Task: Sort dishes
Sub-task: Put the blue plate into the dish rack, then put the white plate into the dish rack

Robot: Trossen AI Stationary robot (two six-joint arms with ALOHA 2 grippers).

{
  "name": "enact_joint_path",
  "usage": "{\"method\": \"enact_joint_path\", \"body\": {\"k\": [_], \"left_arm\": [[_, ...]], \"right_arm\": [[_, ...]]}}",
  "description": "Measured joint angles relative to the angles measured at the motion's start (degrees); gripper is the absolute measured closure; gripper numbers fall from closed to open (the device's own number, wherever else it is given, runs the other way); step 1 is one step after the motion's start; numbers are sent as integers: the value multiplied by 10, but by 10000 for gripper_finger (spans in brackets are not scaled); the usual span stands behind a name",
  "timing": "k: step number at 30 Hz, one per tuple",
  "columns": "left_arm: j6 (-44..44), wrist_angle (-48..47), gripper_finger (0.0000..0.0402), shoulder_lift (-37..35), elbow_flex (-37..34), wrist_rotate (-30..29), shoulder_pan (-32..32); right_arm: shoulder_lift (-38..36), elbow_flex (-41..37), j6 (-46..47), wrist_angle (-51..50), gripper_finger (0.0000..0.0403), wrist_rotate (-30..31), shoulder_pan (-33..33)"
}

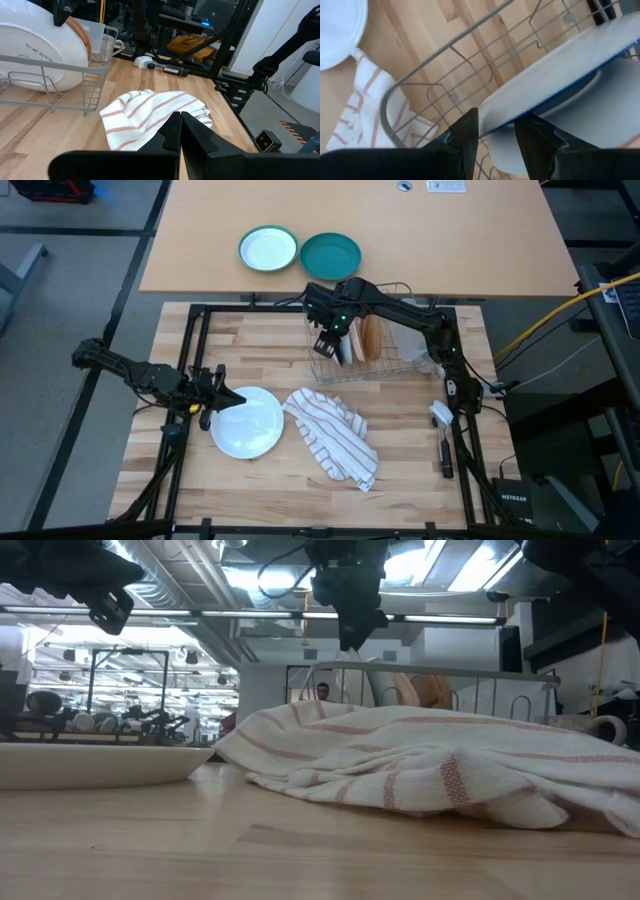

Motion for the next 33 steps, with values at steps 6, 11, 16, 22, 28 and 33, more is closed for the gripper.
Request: {"method": "enact_joint_path", "body": {"k": [6, 11, 16, 22, 28, 33], "left_arm": [[0, 0, 401, 0, 0, 0, 0], [9, -1, 401, 0, 0, 0, 0], [11, -1, 402, 0, 0, 0, 0], [11, -4, 401, 0, 0, -3, 0], [9, -4, 401, 0, 0, -11, 0], [25, -4, 401, 0, 0, -13, 0]], "right_arm": [[2, -5, 2, 10, 272, -2, -1], [7, -22, 5, 6, 233, -13, -1], [9, -42, 0, 6, 177, -21, -1], [9, -42, -37, 3, 146, -45, -1], [9, 0, -59, -30, 144, -27, 2], [-23, -5, -59, -28, 144, 18, 6]]}}
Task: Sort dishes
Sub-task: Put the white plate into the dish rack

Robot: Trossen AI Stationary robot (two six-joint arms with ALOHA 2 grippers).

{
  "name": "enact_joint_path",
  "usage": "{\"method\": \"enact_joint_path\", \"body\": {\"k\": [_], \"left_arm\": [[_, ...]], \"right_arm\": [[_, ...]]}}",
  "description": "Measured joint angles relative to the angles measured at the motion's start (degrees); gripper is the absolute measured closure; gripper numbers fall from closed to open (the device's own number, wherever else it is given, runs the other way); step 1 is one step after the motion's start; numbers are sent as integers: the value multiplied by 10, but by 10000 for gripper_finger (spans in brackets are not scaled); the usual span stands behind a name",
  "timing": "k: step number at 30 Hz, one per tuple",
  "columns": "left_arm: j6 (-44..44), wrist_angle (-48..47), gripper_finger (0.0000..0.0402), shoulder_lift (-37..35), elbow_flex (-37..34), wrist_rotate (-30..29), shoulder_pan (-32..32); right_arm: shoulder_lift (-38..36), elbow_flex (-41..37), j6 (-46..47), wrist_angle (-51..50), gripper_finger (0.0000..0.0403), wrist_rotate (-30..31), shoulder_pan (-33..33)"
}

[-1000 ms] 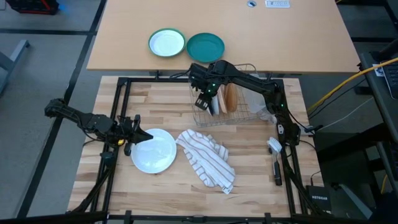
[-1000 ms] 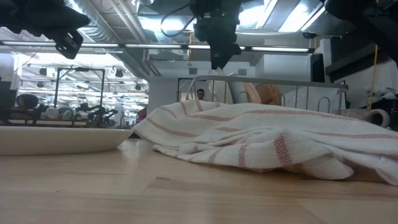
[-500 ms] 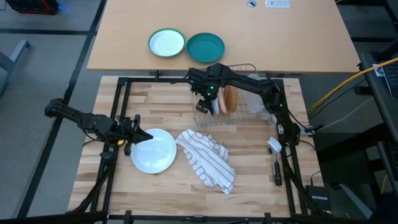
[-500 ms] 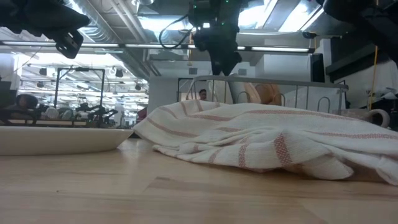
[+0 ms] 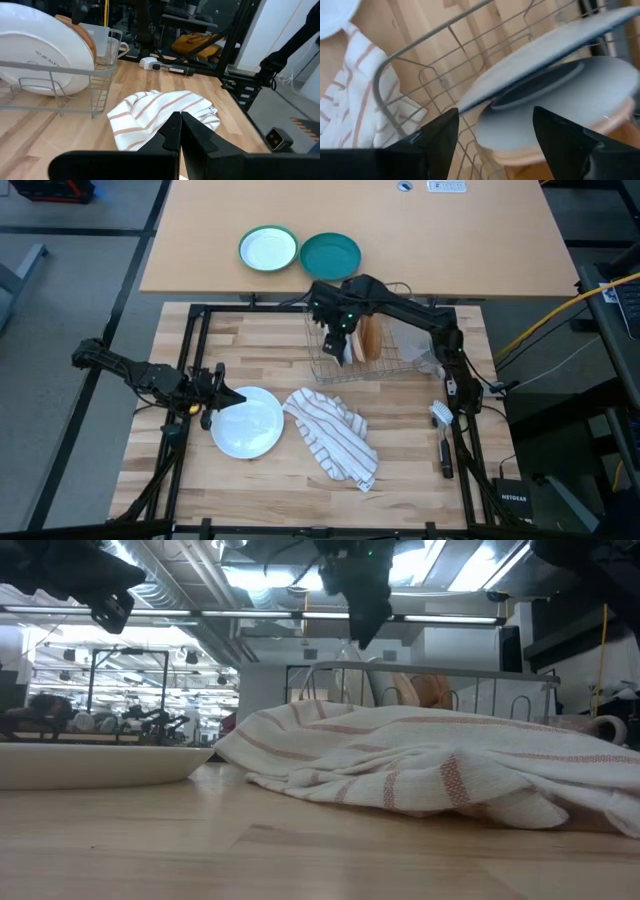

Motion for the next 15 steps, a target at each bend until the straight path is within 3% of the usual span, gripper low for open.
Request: {"method": "enact_joint_path", "body": {"k": [4, 15], "left_arm": [[29, -2, 401, 0, 0, 0, 0], [0, -9, 401, 0, 0, 28, 0]], "right_arm": [[-22, 0, 0, 0, 144, 8, 7], [-67, 1, -15, 15, 144, 58, 86]]}}
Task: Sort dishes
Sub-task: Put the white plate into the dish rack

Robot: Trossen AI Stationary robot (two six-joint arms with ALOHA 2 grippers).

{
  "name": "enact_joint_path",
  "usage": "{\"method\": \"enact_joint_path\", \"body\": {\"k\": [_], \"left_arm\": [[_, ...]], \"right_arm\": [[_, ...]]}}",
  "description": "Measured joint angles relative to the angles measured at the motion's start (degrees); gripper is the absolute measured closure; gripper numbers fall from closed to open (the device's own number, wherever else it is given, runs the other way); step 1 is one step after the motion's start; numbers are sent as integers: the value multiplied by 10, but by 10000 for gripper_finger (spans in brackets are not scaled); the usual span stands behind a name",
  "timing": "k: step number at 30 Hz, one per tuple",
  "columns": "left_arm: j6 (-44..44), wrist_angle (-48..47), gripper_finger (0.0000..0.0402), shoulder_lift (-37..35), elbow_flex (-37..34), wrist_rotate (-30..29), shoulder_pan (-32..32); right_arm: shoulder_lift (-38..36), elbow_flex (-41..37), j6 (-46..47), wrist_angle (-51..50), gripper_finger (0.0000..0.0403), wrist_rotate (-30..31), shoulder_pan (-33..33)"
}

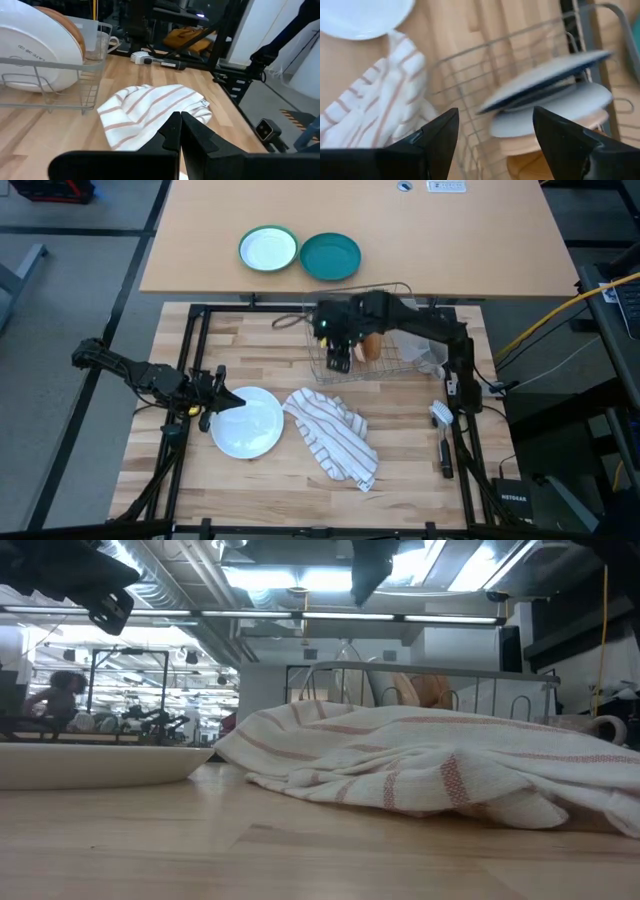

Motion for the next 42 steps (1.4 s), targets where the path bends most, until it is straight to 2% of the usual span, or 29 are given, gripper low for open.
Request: {"method": "enact_joint_path", "body": {"k": [7, 13, 17, 21, 27, 32, 35, 42], "left_arm": [[9, -5, 402, 0, 0, 7, 0], [-31, -15, 394, 1, 0, 91, 0], [-82, -16, 362, 22, 0, 116, 0], [-111, -15, 314, 66, 0, 145, -2], [-84, -15, 262, 143, 0, 219, -52], [-33, -17, 255, 206, 0, 222, -117], [-33, -21, 255, 241, 0, 218, -151], [-7, -95, 255, 304, 0, 156, -196]], "right_arm": [[15, -9, 0, 81, 144, 4, 87], [30, -33, -5, 198, 144, 8, 155], [40, -55, -51, 261, 144, 13, 183], [57, -66, -93, 282, 144, 13, 202], [78, -68, -119, 267, 144, 9, 214], [90, -68, -122, 260, 144, 9, 215], [93, -68, -122, 258, 144, 9, 215], [95, -68, -144, 260, 144, 14, 215]]}}
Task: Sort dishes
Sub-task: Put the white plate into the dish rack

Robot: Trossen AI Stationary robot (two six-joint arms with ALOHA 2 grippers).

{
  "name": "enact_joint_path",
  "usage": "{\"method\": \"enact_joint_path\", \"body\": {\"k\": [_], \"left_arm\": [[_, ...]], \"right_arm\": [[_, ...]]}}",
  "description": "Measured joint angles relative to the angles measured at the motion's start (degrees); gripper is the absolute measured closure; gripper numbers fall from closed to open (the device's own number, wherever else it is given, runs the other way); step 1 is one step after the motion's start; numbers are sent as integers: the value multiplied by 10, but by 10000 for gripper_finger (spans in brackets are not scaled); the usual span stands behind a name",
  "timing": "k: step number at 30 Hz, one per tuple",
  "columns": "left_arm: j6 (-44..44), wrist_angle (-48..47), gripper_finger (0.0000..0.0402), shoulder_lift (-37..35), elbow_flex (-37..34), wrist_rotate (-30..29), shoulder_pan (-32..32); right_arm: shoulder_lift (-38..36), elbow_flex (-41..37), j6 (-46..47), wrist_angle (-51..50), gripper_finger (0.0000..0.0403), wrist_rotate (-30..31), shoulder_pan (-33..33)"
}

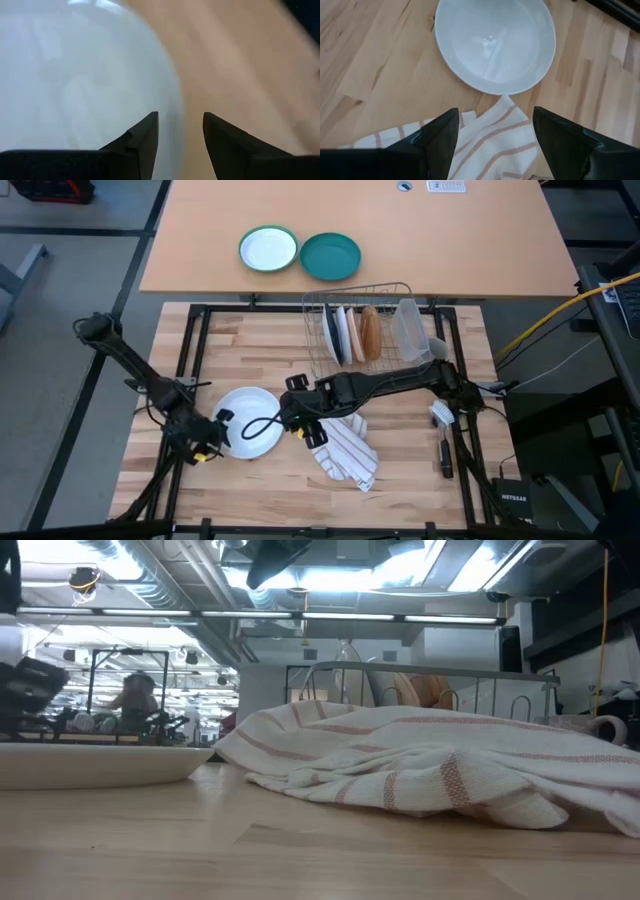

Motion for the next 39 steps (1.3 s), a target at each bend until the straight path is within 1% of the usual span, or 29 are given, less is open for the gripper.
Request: {"method": "enact_joint_path", "body": {"k": [5, 10, 12, 17, 21, 25, 27, 30, 32, 39], "left_arm": [[4, -22, 255, 24, 0, -31, -10], [41, -23, 255, 44, 0, -75, -18], [51, -25, 255, 49, 0, -95, -24], [39, -23, 255, 61, 0, -143, -40], [22, -26, 255, 62, 0, -195, -48], [8, -31, 255, 62, 0, -233, -49], [1, -33, 255, 62, 0, -251, -49], [-12, -39, 255, 64, 0, -274, -49], [-18, -43, 255, 64, 0, -291, -48], [-27, -40, 255, 80, 0, -307, -48]], "right_arm": [[0, 0, -7, 2, 144, 0, 0], [0, 0, -7, 3, 144, 2, 0], [0, 0, -7, 4, 144, 14, 0], [9, 1, -5, 18, 144, 54, 0], [31, -11, -3, 57, 144, 52, -4], [61, -22, -3, 78, 144, 46, -5], [81, -24, -3, 79, 144, 59, -5], [103, -24, -2, 81, 144, 98, -6], [116, -24, -2, 87, 144, 108, -9], [151, -24, -5, 107, 144, 81, -21]]}}
